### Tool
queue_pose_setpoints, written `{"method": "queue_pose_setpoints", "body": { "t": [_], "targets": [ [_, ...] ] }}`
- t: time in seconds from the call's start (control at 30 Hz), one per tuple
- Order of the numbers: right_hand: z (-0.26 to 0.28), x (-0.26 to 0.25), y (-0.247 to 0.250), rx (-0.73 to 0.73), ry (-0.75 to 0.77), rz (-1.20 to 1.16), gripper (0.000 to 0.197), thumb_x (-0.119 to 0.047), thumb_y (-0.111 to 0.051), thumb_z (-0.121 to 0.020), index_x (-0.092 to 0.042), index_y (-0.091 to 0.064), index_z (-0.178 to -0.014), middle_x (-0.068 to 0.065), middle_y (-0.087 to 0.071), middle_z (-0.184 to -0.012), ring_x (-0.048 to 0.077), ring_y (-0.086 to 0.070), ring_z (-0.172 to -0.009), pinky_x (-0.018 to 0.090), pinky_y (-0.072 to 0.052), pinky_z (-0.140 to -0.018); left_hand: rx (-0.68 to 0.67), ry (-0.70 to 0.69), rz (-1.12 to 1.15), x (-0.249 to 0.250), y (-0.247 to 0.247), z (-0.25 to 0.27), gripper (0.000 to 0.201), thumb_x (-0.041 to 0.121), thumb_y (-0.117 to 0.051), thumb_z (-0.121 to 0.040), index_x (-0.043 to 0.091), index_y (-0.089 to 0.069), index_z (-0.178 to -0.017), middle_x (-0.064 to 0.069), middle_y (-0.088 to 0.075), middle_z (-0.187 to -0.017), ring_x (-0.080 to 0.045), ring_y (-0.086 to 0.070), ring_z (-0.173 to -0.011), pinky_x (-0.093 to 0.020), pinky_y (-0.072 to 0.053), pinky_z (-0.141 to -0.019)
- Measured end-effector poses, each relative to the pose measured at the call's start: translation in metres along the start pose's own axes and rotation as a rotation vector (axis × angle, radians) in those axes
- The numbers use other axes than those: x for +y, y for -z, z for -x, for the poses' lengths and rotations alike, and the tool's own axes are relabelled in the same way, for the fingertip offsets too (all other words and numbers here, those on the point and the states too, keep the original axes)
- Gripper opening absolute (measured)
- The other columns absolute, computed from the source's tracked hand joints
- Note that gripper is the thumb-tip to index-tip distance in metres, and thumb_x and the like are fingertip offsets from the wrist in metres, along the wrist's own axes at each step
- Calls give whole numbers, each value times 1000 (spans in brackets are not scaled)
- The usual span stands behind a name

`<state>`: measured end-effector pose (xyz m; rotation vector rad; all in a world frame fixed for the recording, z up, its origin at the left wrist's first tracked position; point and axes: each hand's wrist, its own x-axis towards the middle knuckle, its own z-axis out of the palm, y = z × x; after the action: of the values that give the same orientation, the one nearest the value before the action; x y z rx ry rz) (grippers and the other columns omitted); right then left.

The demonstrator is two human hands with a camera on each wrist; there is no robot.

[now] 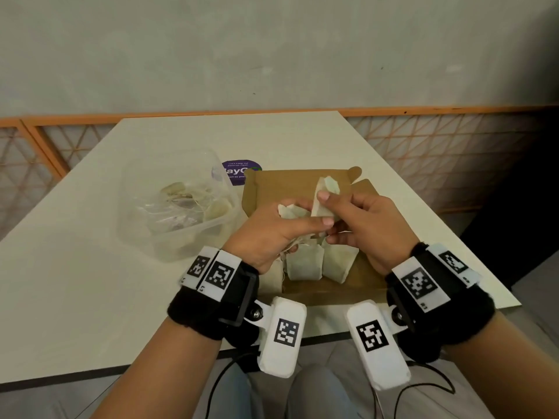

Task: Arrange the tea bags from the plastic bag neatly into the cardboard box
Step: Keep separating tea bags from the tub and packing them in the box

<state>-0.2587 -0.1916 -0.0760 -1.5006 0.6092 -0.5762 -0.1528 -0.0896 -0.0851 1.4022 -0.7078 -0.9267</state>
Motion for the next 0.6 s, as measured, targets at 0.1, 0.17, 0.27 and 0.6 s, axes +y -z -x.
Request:
{"method": "queue_pose_setpoints", "body": {
  "t": [0.1, 0.17, 0.27, 0.6],
  "targets": [
    [0, -4, 5, -67, -67, -38, 42, -36, -67, -78, 2, -67, -96, 9, -63, -76, 10, -56, -57, 22, -51, -55, -2, -13, 23, -2, 6, -3, 7, 17, -70, -81, 17, -65, -77, 2, -65, -65, -7, -59, -57, -17, -39, -48],
    [-2, -8, 12, -106, -50, 41, 47, -47, -70, -67, -6, -70, -90, 6, -62, -78, 8, -54, -59, 23, -46, -58, -15, -9, 51, -2, 11, -3, 6, 14, -68, -83, 14, -66, -77, 2, -67, -65, -7, -62, -58, -19, -45, -52],
    [-9, -14, 21, -104, 51, 285, 63, -59, -73, -53, -1, -69, -80, 4, -57, -67, 7, -48, -55, 25, -39, -58, -64, -16, 31, -2, 15, -2, 3, 8, -67, -82, 9, -69, -82, 1, -70, -69, -8, -64, -60, -19, -51, -59],
    [-31, -30, 40, -133, 98, 640, 37, -31, -76, -70, 5, -66, -75, 20, -60, -67, 21, -51, -63, 36, -44, -69, 143, -72, 185, -4, 36, -7, 7, 14, -61, -88, 11, -65, -85, -1, -67, -76, -12, -57, -58, -22, -46, -49]
  ]
}}
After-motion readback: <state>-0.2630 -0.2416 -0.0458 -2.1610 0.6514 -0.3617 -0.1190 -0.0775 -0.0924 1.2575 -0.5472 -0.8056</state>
